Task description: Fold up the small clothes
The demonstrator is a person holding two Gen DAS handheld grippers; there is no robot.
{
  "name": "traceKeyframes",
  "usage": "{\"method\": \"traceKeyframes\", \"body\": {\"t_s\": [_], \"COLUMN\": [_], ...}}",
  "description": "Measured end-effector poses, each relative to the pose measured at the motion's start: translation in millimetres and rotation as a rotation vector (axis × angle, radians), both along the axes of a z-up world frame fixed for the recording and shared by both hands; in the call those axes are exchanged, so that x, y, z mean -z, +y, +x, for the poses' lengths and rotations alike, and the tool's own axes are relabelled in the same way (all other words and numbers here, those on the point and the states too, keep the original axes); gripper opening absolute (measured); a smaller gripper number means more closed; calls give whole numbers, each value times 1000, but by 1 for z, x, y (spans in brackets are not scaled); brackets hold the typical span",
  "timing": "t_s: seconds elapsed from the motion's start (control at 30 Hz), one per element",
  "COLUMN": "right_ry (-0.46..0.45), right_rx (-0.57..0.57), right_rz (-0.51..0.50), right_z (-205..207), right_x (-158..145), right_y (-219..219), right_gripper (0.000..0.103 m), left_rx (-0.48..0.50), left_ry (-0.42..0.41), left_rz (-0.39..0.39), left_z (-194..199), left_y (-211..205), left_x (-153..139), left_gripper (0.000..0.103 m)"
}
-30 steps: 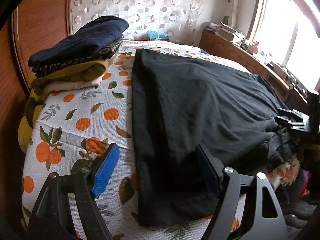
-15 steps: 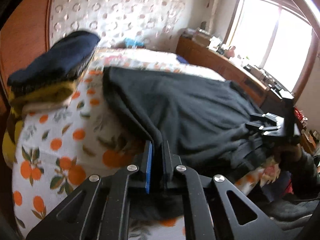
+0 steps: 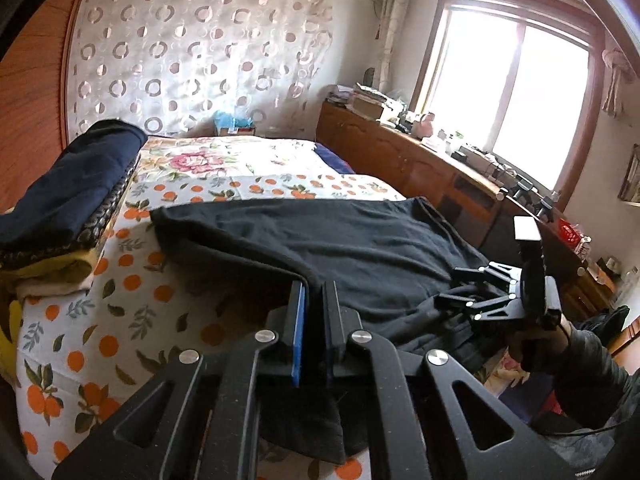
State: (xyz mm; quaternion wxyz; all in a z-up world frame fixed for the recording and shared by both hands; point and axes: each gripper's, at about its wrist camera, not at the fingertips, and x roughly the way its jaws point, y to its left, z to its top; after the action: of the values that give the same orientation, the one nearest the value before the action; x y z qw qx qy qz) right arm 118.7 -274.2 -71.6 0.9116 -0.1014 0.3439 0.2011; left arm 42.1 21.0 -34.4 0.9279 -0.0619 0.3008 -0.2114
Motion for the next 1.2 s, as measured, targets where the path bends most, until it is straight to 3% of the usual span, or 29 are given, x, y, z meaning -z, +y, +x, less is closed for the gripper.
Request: {"method": "traceKeyframes", "body": {"t_s": [0.23, 0.33, 0.73, 0.97, 1.07, 1.13, 1.2], "right_ry": [8, -15, -125, -170, -176, -172, -166], "right_rx": [2, 24, 124, 152, 157, 157, 157], "right_rz": [4, -8, 19, 36, 42, 43, 42], "right_z": [1, -2, -33, -48, -51, -50, -48], "right_x": [-2, -7, -49, -62, -61, -58, -55], "right_y": [-3, -9, -66, -78, -79, -78, -80], "right_gripper": [79, 79, 79, 79, 79, 79, 79], "left_rx": [50, 111, 289, 375, 381, 389, 386], "left_ry": [-52, -46, -106, -133, -106, -66, -58], "left_rz": [-8, -49, 3, 21, 45, 47, 36], "left_z": [11, 16, 29, 31, 36, 41, 41], "left_y": [-22, -38, -122, -165, -176, -178, -173], "left_x": [-24, -35, -69, -89, -86, -79, -73], "left_gripper": [8, 8, 8, 8, 8, 14, 31]}}
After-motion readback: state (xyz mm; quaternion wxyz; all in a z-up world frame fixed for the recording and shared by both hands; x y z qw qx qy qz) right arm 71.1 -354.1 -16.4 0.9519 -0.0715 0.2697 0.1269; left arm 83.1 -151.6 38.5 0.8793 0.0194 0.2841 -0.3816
